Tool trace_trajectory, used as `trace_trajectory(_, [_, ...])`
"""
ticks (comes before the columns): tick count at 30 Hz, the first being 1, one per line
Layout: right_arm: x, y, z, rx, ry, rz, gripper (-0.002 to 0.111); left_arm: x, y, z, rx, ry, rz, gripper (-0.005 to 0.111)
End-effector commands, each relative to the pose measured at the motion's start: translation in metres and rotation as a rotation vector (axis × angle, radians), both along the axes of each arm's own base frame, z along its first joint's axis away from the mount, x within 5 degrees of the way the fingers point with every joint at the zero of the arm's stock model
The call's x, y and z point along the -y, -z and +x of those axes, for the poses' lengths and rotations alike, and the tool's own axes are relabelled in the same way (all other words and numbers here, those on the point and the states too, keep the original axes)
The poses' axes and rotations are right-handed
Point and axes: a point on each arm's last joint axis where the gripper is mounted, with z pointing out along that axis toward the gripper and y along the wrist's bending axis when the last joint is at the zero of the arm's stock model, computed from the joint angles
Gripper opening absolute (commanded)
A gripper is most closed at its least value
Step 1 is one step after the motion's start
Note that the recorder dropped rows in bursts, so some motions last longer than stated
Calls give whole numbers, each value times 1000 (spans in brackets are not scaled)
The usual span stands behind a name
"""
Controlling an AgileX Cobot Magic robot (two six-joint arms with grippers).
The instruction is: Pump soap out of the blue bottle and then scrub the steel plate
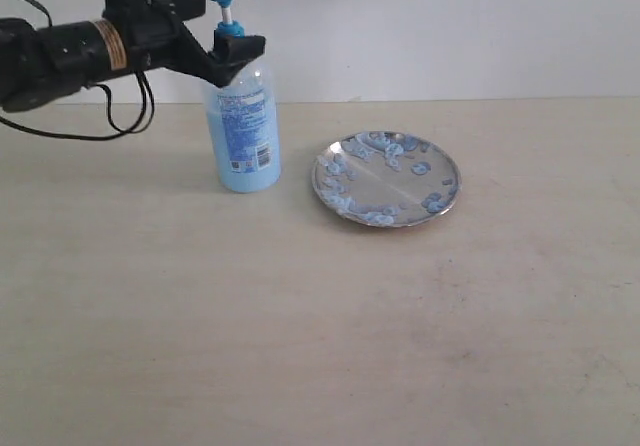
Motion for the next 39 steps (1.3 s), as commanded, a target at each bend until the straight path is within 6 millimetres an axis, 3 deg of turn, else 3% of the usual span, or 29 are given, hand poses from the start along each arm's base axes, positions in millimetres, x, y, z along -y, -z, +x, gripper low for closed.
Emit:
trace_trajectory(1, [1,3,-1,-23,14,11,1,-30,-57,-13,-45,-65,-67,110])
trace_trajectory(3, [2,6,-1,-55,22,24,1,-39,-108,-36,-55,-53,-164,109])
trace_trajectory(4, [2,5,-2,-50,22,30,1,-42,-124,-44,-43,-61,-193,108])
trace_trajectory(5, [2,2,-5,-22,21,38,1,-47,-156,-61,6,-107,-217,103])
trace_trajectory(6, [1,-2,-9,9,20,40,1,-51,-172,-69,39,-147,-214,95])
trace_trajectory(8, [0,-12,-24,86,24,32,1,-61,-213,-99,146,-255,-177,65])
trace_trajectory(9, [0,-20,-39,120,40,33,1,-65,-232,-117,214,-293,-115,41])
trace_trajectory(11, [1,-22,-58,123,68,53,1,-67,-254,-142,312,-294,-10,10])
trace_trajectory(12, [1,-21,-66,116,80,62,1,-67,-264,-156,359,-291,36,5])
trace_trajectory(15, [0,-15,-90,134,90,173,1,-68,-286,-188,423,-295,49,5])
trace_trajectory(19, [-1,-6,-98,73,91,238,1,-74,-304,-218,428,-346,-36,5])
trace_trajectory(23, [-6,-24,-98,258,8,345,1,-76,-300,-244,401,-352,-94,4])
trace_trajectory(27, [1,-53,-77,493,66,91,1,-91,-275,-270,367,-495,-137,4])
trace_trajectory(30, [2,-52,-31,368,49,3,1,-112,-237,-293,319,-684,-163,4])
trace_trajectory(32, [0,-41,11,190,-15,-17,1,-118,-200,-313,275,-747,-147,4])
trace_trajectory(34, [-4,-32,52,50,-96,-16,1,-117,-164,-335,205,-740,-224,4])
trace_trajectory(37, [-14,-22,122,-132,-235,51,1,-108,-127,-367,162,-653,-356,4])
trace_trajectory(39, [-27,-15,164,-226,-352,-7,1,-102,-107,-384,161,-592,-398,4])
